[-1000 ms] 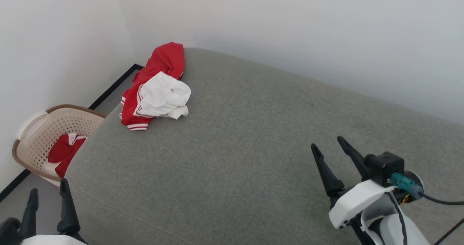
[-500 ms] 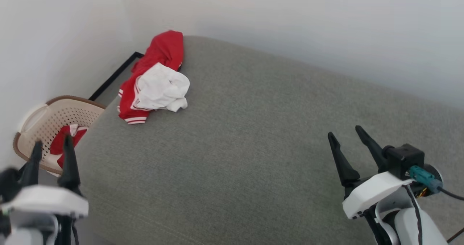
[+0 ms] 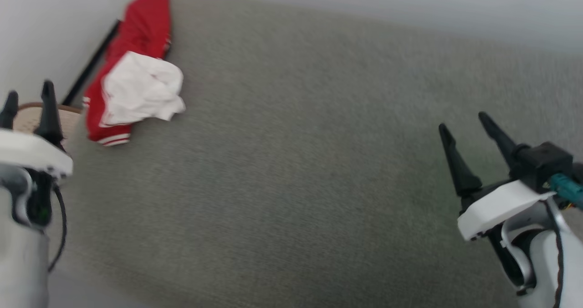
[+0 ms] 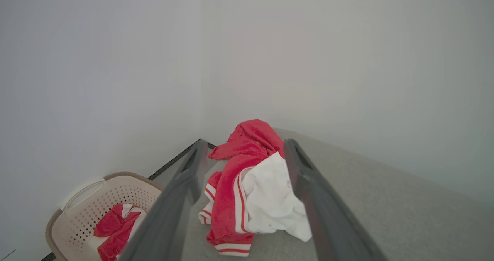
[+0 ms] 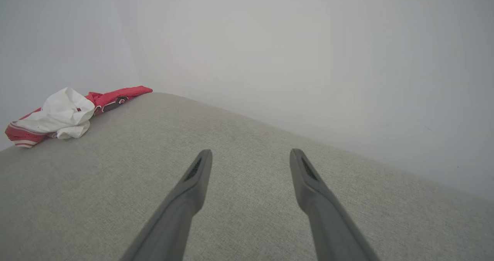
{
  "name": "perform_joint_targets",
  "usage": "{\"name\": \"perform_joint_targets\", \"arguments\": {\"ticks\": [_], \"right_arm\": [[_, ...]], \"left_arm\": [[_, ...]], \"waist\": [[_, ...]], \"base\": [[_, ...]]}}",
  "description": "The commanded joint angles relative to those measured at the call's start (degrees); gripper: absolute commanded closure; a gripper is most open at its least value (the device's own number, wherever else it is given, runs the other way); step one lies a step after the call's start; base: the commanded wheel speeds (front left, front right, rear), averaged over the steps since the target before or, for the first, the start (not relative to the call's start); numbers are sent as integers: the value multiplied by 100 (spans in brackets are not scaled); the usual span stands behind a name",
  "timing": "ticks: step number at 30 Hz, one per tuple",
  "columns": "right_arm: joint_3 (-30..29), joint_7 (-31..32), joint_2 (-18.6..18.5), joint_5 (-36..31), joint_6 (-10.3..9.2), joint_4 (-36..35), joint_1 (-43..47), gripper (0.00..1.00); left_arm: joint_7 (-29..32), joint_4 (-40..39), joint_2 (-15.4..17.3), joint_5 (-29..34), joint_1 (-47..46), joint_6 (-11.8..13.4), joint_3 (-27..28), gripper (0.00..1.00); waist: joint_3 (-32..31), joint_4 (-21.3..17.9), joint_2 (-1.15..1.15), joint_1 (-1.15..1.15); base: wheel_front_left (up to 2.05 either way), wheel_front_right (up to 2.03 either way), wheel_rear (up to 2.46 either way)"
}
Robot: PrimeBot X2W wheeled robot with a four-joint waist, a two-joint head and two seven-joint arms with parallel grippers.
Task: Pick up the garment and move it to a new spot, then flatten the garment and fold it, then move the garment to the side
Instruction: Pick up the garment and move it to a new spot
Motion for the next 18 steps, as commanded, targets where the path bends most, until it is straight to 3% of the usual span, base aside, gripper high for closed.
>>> {"name": "perform_joint_targets", "arguments": {"ticks": [1,9,18], "right_arm": [[-37,89,-42,-42,-1,-153,-126,0],[-204,267,-155,-147,-2,-620,-342,0],[-383,429,-205,-209,-1,-1014,-392,0]], "left_arm": [[60,402,92,-79,-418,-47,-92,0],[611,2036,344,-408,-1790,-84,-319,0],[1370,3192,517,-505,-2663,-85,-550,0]], "waist": [[528,-382,0,0],[1315,-767,0,0],[1887,-957,0,0]], "base": [[0,0,0],[0,0,0],[0,0,0]]}}
